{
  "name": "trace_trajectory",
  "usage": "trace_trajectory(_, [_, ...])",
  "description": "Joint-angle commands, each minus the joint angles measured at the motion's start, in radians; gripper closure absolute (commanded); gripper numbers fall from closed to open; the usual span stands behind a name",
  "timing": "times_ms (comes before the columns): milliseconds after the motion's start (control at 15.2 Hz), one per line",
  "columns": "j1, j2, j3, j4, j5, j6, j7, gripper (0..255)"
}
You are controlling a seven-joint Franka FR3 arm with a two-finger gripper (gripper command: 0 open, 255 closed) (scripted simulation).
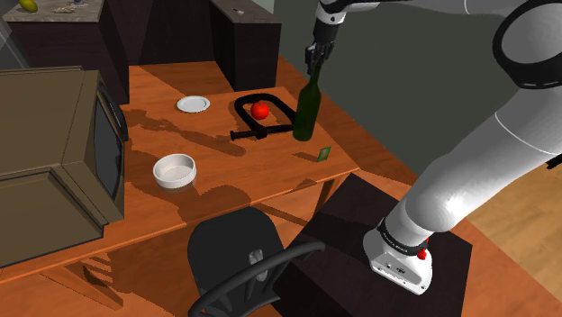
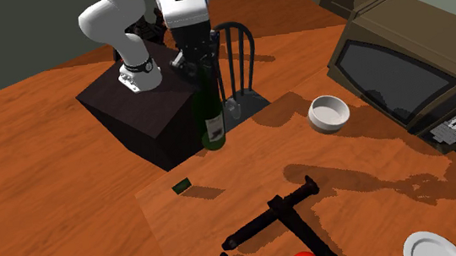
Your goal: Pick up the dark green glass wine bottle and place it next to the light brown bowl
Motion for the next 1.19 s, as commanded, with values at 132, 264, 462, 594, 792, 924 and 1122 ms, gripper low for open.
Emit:
trace_trajectory(132, [0.0,0.001,0.0,0.056,0.001,-0.055,-0.003,255])
trace_trajectory(264, [0.001,0.003,0.001,0.085,0.002,-0.082,-0.003,255])
trace_trajectory(462, [0.001,0.007,0.001,0.13,0.003,-0.122,-0.005,255])
trace_trajectory(594, [0.001,0.011,0.001,0.161,0.004,-0.15,-0.006,255])
trace_trajectory(792, [0.002,0.019,0.001,0.21,0.006,-0.192,-0.008,255])
trace_trajectory(924, [0.002,0.025,0.001,0.245,0.008,-0.22,-0.01,255])
trace_trajectory(1122, [0.002,0.037,0.0,0.299,0.01,-0.262,-0.012,255])
